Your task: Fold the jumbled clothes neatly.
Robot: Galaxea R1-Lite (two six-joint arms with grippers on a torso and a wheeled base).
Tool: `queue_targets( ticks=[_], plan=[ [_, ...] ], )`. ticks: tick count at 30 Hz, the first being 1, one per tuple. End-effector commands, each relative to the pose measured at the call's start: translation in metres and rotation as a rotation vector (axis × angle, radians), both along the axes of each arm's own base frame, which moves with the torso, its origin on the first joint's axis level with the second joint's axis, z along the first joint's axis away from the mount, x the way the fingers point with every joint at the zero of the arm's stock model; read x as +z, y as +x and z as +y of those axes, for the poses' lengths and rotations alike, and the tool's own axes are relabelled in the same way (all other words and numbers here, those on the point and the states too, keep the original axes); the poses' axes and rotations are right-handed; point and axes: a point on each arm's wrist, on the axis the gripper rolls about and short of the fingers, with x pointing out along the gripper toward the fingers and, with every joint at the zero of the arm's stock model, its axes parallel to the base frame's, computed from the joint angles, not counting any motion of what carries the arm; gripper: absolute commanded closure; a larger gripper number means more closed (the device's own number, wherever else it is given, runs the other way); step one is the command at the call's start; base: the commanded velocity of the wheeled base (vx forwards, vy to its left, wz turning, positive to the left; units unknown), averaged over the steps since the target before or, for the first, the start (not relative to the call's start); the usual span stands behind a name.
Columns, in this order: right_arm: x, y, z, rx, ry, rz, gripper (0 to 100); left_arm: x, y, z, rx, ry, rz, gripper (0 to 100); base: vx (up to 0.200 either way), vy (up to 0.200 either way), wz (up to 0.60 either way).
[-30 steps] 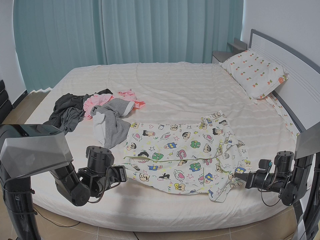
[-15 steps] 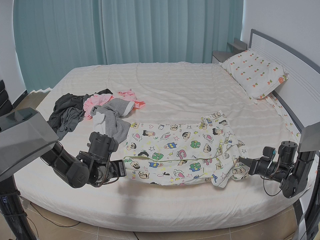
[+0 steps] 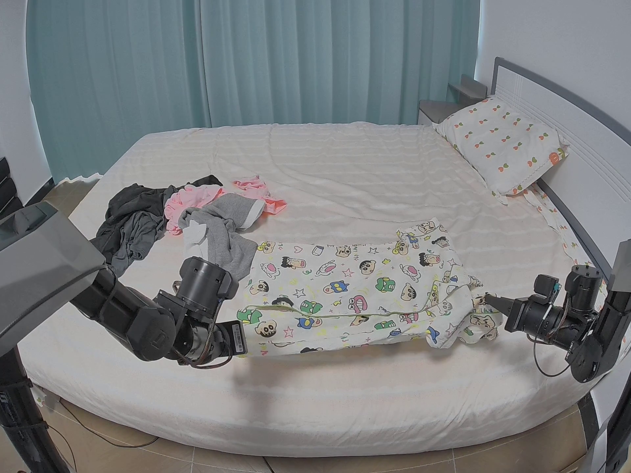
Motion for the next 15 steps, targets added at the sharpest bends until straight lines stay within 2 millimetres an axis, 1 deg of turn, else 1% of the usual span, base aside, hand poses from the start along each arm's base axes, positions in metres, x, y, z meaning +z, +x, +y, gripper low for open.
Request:
queue_targets(
  ticks=[1,6,15],
  plan=[
    [0.004,-0.007,-0.004,-0.013,0.001,-0.003,100,-0.002,-0.005,-0.002,-0.013,0.012,0.032,100,0.0,0.0,0.0],
    [0.007,-0.015,-0.007,0.003,0.011,0.004,100,-0.005,-0.013,-0.005,-0.031,0.035,0.083,100,0.0,0.0,0.0],
    [0.003,-0.024,-0.008,0.001,0.013,0.034,100,-0.008,-0.021,-0.004,-0.05,0.06,0.169,100,0.0,0.0,0.0]
  ],
)
